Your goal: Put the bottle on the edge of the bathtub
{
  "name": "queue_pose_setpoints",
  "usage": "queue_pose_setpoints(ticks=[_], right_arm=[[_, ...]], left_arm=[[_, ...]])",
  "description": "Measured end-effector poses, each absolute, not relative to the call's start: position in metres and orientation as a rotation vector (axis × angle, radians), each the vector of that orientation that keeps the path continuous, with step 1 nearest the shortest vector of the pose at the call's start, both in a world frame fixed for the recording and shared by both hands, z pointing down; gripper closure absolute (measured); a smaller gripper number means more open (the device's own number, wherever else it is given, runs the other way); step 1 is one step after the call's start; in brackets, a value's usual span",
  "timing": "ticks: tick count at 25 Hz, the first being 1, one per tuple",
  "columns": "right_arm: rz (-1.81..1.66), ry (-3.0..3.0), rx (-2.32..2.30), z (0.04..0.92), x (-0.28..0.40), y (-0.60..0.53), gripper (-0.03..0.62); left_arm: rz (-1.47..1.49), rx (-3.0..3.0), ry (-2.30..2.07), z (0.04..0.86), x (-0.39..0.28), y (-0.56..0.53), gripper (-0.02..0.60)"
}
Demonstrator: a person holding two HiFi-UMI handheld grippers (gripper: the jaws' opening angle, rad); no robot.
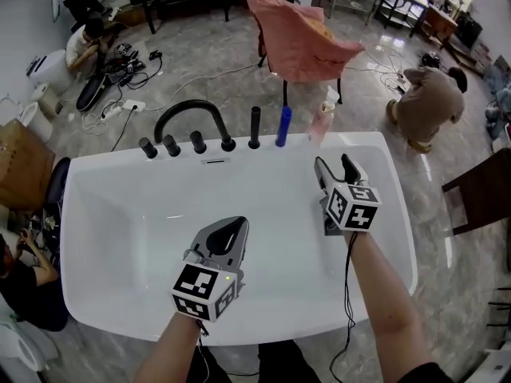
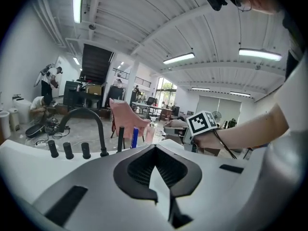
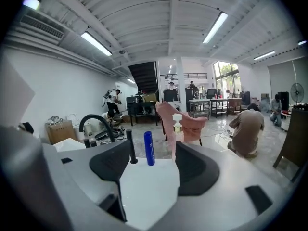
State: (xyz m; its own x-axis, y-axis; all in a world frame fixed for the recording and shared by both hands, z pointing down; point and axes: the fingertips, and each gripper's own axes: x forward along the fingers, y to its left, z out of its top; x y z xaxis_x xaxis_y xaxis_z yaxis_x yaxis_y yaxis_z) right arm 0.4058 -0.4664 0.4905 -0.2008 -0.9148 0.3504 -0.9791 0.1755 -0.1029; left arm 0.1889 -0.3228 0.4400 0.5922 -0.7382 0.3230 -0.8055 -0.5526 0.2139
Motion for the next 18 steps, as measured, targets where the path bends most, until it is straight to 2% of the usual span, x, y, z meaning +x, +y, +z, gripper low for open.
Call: queue_pose_setpoints(ticks=[3, 5, 13, 18], right_arm=[[0.471, -2.204, 1.865, 0.477, 0.381, -0.42, 0.309], [0.504, -2.176, 1.924, 0.463, 0.365, -0.387, 0.378], [0.68, -2.098, 2.216, 0.424, 0.285, -0.244, 0.55], [0.754, -2.042, 2.294, 0.417, 0.228, -0.153, 0.577]], left_arm=[[0.281, 2.527, -1.172, 0.428, 0.171, -0.297, 0.566], [0.286, 2.549, -1.127, 0.419, 0.155, -0.281, 0.566], [0.364, 2.736, -0.834, 0.395, 0.096, -0.186, 0.566], [0.394, 2.766, -0.649, 0.403, 0.069, -0.135, 0.566]])
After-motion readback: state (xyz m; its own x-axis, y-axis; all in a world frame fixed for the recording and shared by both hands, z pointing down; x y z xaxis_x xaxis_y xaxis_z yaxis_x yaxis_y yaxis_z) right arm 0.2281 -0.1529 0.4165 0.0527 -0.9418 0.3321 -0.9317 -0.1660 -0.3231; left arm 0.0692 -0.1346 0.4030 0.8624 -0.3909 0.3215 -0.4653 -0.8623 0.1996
